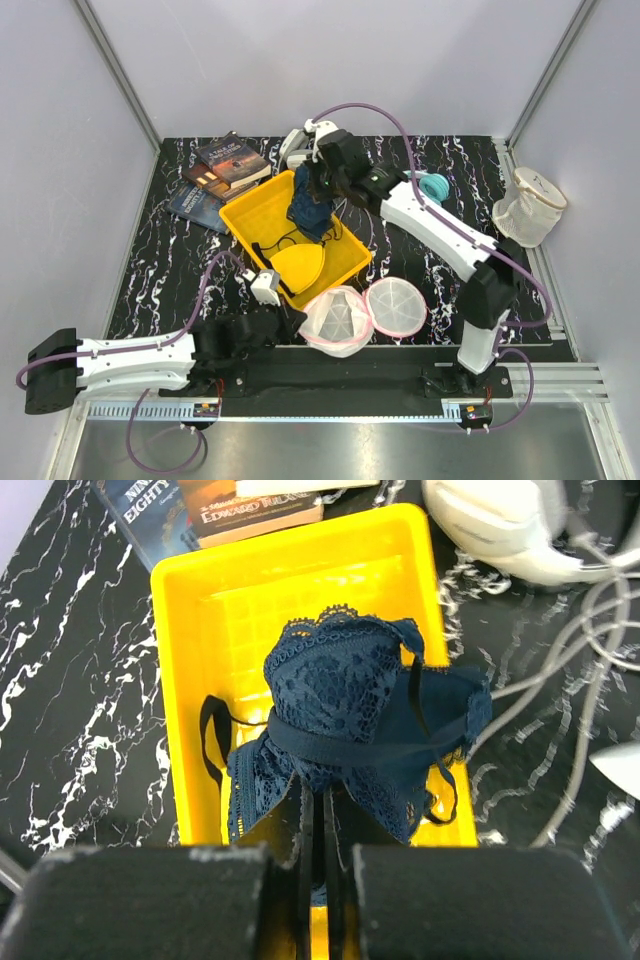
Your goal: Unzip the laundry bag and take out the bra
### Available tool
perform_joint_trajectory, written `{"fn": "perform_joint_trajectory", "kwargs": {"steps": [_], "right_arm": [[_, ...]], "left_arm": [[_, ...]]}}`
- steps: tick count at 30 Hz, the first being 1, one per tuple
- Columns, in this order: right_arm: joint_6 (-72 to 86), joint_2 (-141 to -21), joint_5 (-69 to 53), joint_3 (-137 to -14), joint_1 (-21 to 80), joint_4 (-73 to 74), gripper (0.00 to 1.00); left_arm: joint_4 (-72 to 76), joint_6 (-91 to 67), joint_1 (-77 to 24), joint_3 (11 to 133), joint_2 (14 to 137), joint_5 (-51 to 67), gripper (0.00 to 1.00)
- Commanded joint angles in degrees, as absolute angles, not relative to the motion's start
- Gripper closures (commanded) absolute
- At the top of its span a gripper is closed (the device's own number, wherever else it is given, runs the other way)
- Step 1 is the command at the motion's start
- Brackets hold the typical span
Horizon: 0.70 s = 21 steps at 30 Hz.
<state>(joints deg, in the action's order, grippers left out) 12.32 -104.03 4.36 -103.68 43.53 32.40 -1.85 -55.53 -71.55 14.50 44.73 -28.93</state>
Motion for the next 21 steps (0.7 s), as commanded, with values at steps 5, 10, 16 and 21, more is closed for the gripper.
{"fn": "perform_joint_trajectory", "kwargs": {"steps": [5,10,16,21], "right_arm": [[9.76,-110.65,-3.42,-112.84,43.24,31.63,0.59],[7.56,-114.08,-8.88,-117.77,43.24,38.75,0.0],[7.21,-108.82,-4.93,-111.89,43.24,39.46,0.0],[9.57,-102.75,-1.59,-103.3,42.81,39.99,0.0]], "left_arm": [[-1.67,-55.63,-71.28,15.56,44.3,-31.38,1.0],[-1.32,-55.46,-71.28,15.99,44.82,-31.29,1.0],[-0.79,-55.11,-71.28,16.44,46.23,-31.03,1.0],[-0.53,-54.93,-71.19,16.44,46.14,-31.03,1.0]]}}
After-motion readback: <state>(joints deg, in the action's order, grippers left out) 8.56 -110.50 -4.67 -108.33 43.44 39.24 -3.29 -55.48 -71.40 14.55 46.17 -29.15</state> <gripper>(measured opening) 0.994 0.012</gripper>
